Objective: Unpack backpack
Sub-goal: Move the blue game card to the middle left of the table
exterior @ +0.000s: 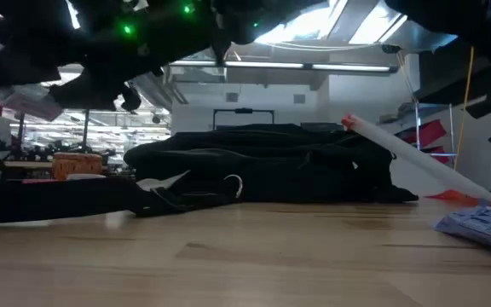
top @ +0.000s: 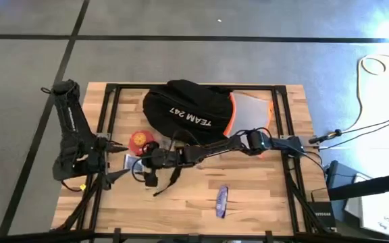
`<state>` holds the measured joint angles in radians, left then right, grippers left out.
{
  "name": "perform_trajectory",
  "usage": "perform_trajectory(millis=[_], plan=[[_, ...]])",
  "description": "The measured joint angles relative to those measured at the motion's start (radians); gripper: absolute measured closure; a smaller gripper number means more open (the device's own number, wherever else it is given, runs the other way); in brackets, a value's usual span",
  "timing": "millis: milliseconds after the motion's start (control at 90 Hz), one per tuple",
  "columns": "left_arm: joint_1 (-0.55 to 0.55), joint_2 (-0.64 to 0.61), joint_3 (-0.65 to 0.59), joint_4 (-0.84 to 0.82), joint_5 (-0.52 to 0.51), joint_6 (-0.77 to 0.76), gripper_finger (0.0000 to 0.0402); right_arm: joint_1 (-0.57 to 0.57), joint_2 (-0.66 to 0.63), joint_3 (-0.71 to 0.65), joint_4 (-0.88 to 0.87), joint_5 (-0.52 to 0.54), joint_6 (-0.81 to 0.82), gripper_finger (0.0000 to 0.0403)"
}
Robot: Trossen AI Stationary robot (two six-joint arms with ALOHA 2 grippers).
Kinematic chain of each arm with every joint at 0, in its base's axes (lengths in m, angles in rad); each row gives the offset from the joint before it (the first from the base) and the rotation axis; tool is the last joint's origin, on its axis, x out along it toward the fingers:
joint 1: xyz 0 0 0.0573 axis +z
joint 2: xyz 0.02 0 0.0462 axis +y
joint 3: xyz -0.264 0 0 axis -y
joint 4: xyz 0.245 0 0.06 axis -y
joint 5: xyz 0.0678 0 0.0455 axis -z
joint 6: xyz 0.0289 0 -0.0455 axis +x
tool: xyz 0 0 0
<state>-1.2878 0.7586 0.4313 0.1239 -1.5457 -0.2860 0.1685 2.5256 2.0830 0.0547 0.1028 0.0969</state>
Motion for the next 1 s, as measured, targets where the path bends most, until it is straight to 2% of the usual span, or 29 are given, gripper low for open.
perform_trajectory(millis=[133,267,356,433,589,733,867,1000], plan=[[-0.03,-0.011,0.0,-0.255,0.018,-0.361,0.0038,0.0,0.0,0.0,-0.006,0.038,-0.02,0.0104],[-0.034,0.01,0.0,-0.506,0.115,-0.7,0.0038,0.0,0.0,0.0,-0.001,0.037,-0.023,0.0095],[-0.034,0.034,0.0,-0.619,0.153,-0.83,0.0038,0.0,0.0,0.0,-0.008,0.034,-0.023,0.009],[-0.034,0.044,0.0,-0.684,0.141,-0.906,0.0038,0.001,0.0,0.0,-0.008,0.026,-0.023,0.009],[-0.032,0.045,0.0,-0.698,0.091,-0.879,0.0047,0.001,0.0,0.0,-0.014,0.024,-0.023,0.0098],[-0.013,0.045,0.0,-0.698,0.156,-0.835,0.0085,0.001,0.0,0.0,-0.024,0.019,-0.023,0.0098],[0.004,0.045,0.0,-0.697,0.21,-0.784,0.0152,0.001,0.0,0.0,-0.03,0.019,-0.023,0.0093],[0.02,0.045,0.0,-0.697,0.219,-0.784,0.0249,0.001,0.0,0.0,-0.032,0.013,-0.023,0.0092]])
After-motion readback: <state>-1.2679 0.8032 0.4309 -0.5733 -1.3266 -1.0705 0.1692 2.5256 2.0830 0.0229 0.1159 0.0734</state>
